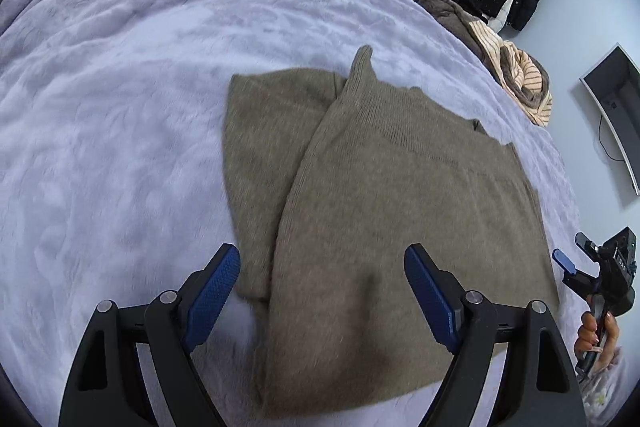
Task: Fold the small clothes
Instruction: 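Open both grippers and press the folded sweater flat with closed fingers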
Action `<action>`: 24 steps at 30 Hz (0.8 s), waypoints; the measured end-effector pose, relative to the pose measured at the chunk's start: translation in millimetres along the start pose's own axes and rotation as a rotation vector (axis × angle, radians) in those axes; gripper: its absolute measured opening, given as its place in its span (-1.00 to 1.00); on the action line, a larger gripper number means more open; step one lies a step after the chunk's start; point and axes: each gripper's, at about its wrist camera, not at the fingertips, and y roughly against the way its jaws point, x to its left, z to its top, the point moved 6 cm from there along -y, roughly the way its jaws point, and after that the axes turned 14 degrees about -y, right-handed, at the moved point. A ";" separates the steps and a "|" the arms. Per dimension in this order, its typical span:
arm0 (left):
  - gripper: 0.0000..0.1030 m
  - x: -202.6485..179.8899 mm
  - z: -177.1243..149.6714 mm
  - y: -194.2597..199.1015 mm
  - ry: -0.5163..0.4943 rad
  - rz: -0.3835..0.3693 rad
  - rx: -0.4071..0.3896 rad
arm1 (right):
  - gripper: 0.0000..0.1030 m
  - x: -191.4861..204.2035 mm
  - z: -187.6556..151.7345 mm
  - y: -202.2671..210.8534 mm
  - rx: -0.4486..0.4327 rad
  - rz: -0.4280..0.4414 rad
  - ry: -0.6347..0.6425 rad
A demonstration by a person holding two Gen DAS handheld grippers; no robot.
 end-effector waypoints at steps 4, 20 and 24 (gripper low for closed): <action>0.63 2.3 -27.3 1.6 -0.002 -0.029 0.053 | 0.40 -23.3 -24.7 29.1 0.009 -0.004 -0.015; -0.78 8.7 -59.6 8.7 -0.014 -0.066 0.096 | -0.90 -34.6 -57.1 31.5 0.140 -0.169 0.125; -0.76 16.7 -75.1 13.8 0.029 -0.060 0.062 | -0.90 -65.7 -61.1 25.1 0.144 -0.177 0.053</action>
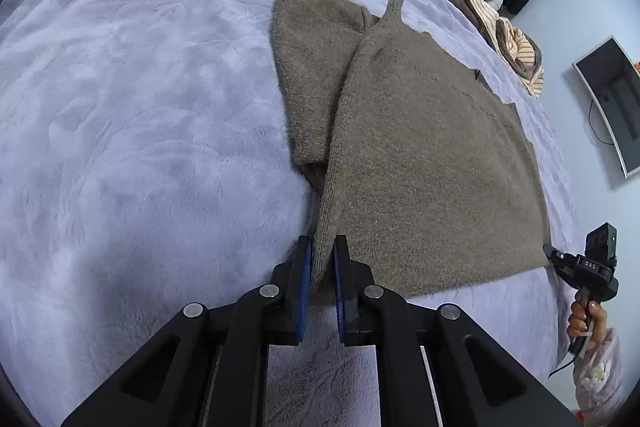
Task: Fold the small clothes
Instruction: 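Open both grippers and press the folded sweater flat with closed fingers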
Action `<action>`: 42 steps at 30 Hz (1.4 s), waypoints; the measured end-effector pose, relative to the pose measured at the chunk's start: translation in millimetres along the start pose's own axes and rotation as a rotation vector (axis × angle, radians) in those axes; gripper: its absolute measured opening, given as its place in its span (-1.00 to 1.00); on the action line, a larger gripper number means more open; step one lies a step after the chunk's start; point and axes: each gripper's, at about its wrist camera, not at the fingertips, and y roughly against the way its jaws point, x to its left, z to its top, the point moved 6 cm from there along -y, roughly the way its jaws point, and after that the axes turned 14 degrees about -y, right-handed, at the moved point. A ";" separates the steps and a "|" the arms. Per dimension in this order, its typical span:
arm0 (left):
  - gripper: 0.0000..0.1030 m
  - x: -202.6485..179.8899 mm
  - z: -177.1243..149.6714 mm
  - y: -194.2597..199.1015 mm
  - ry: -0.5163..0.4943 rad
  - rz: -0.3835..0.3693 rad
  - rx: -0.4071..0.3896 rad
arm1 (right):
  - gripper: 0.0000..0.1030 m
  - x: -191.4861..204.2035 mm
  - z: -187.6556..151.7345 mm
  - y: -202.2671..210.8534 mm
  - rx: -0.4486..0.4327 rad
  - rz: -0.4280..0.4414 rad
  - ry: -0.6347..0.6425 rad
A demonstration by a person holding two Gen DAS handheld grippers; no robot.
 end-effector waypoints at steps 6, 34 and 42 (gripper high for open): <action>-0.75 -4.8 14.6 33.7 -0.064 0.101 -0.060 | -0.86 -5.9 6.7 35.0 -0.171 -0.067 -0.046; -0.75 -8.0 147.0 -58.2 -0.071 0.150 -0.096 | -0.95 51.3 97.5 -45.5 -0.220 0.073 -0.113; -0.75 -21.2 94.2 -22.0 -0.071 0.182 -0.070 | -0.89 54.8 54.4 -13.8 -0.204 0.074 -0.105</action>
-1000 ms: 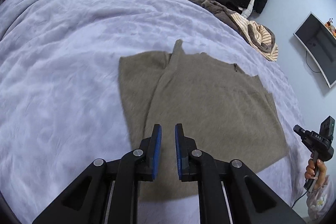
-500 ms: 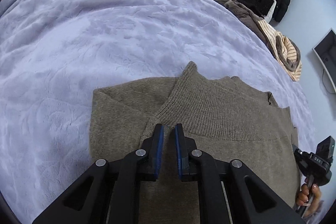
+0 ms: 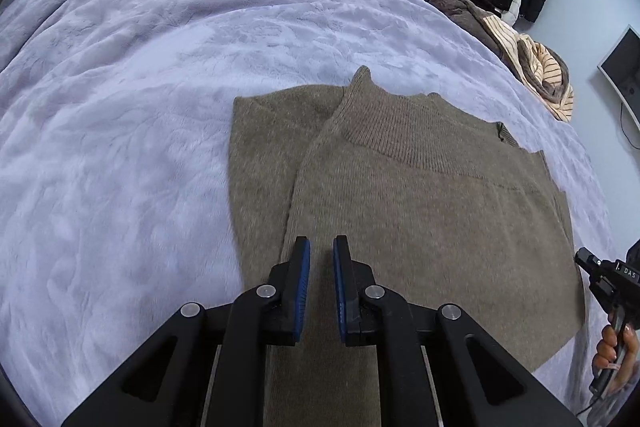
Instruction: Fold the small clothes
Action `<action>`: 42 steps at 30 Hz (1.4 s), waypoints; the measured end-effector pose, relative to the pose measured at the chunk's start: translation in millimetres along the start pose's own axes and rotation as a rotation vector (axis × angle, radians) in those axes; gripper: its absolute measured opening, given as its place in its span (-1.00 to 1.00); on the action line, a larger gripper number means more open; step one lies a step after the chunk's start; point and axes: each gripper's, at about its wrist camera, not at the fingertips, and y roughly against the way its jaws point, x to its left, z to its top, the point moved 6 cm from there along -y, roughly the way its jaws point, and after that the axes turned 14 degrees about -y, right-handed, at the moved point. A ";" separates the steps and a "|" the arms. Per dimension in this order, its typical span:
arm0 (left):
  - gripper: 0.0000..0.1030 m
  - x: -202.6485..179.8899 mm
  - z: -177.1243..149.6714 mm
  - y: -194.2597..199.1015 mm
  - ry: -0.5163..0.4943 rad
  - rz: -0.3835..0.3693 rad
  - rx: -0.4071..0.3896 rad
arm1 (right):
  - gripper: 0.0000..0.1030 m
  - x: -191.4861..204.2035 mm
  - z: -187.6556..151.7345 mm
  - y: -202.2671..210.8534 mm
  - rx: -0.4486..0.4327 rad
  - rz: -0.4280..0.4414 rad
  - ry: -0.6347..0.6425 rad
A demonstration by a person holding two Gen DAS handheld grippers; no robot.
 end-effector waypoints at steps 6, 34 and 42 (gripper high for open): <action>-0.74 -6.9 -35.1 29.4 0.015 0.017 0.003 | -0.89 2.4 -51.4 19.1 0.044 -0.022 0.067; 1.00 19.4 -161.4 103.2 0.177 0.061 -0.058 | 0.17 81.7 -231.5 -33.4 0.402 0.148 0.120; 1.00 55.1 -172.7 115.2 0.274 0.018 -0.111 | 0.17 147.3 -284.6 -145.1 0.498 0.203 0.001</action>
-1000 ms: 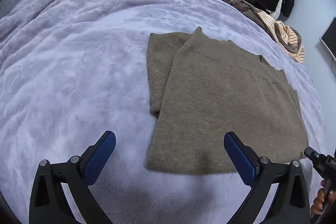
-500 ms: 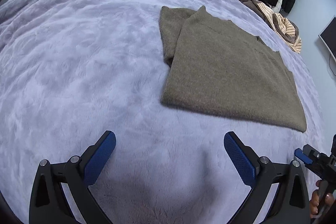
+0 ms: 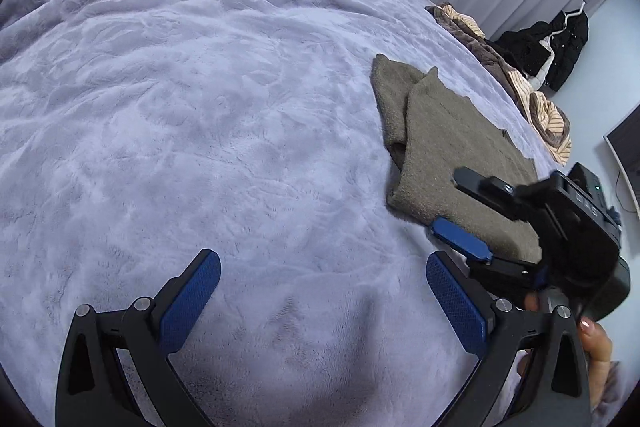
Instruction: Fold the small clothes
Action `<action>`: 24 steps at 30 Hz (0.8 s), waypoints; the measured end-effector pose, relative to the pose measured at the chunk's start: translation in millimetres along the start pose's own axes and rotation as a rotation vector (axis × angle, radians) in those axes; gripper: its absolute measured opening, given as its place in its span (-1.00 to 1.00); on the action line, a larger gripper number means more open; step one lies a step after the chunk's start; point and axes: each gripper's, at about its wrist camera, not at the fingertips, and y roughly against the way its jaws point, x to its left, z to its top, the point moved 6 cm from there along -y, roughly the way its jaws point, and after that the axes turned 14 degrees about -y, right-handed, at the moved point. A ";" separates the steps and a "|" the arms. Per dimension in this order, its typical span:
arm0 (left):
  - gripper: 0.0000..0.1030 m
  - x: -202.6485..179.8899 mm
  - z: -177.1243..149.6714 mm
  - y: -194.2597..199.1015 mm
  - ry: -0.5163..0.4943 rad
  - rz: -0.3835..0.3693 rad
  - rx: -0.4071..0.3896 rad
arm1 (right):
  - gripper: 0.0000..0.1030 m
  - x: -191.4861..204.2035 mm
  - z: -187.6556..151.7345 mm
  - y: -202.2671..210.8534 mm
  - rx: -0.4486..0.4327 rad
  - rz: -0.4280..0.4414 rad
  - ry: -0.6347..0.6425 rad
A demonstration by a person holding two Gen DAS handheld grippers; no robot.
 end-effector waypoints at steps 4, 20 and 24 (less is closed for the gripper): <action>1.00 8.0 2.8 -2.4 0.025 -0.035 -0.015 | -0.04 -9.3 14.4 -18.8 -0.043 0.042 -0.169; 1.00 15.6 2.4 -11.7 0.003 -0.049 -0.014 | -0.35 -16.3 -12.9 12.6 -0.114 -0.095 -0.017; 1.00 13.1 5.7 -12.4 0.002 -0.031 -0.021 | 0.02 -38.7 12.7 44.8 -0.274 0.014 -0.198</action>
